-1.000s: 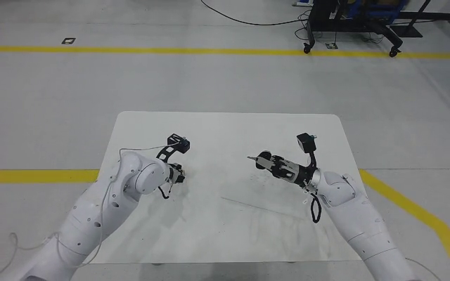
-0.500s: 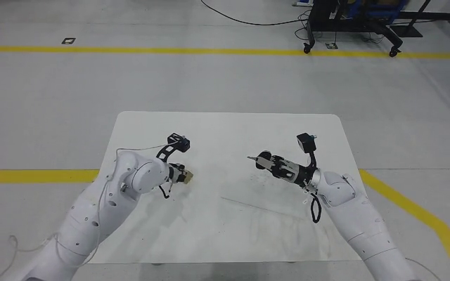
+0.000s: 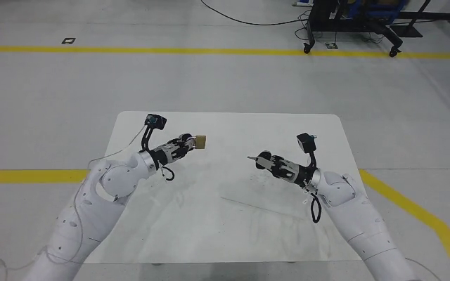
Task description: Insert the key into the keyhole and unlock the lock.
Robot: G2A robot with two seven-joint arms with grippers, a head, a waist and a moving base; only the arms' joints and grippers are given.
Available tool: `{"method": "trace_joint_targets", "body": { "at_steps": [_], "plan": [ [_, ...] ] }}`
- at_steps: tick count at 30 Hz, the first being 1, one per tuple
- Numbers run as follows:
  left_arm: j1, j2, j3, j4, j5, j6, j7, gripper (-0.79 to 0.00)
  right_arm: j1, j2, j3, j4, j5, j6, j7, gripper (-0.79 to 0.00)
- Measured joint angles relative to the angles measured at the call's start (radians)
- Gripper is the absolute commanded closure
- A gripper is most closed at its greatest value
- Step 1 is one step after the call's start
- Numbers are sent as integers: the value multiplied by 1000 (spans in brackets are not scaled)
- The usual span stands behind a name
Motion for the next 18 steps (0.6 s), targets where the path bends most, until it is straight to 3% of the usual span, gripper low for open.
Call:
{"method": "trace_joint_targets", "body": {
  "at_steps": [4,8,14,18],
  "plan": [
    [28,-9,-6,-7,-77,-23,63,0,-2,-2,0,-3,-2,12,-14,0],
    [77,-25,-24,57,-343,-146,165,0,17,-25,-29,22,-10,47,-168,0],
    [86,-32,-13,129,-490,-234,43,0,99,-87,-137,137,-1,76,-397,0],
    [81,-37,0,132,-557,-285,-50,0,166,-132,-230,214,-23,103,-464,0]
  ]
}}
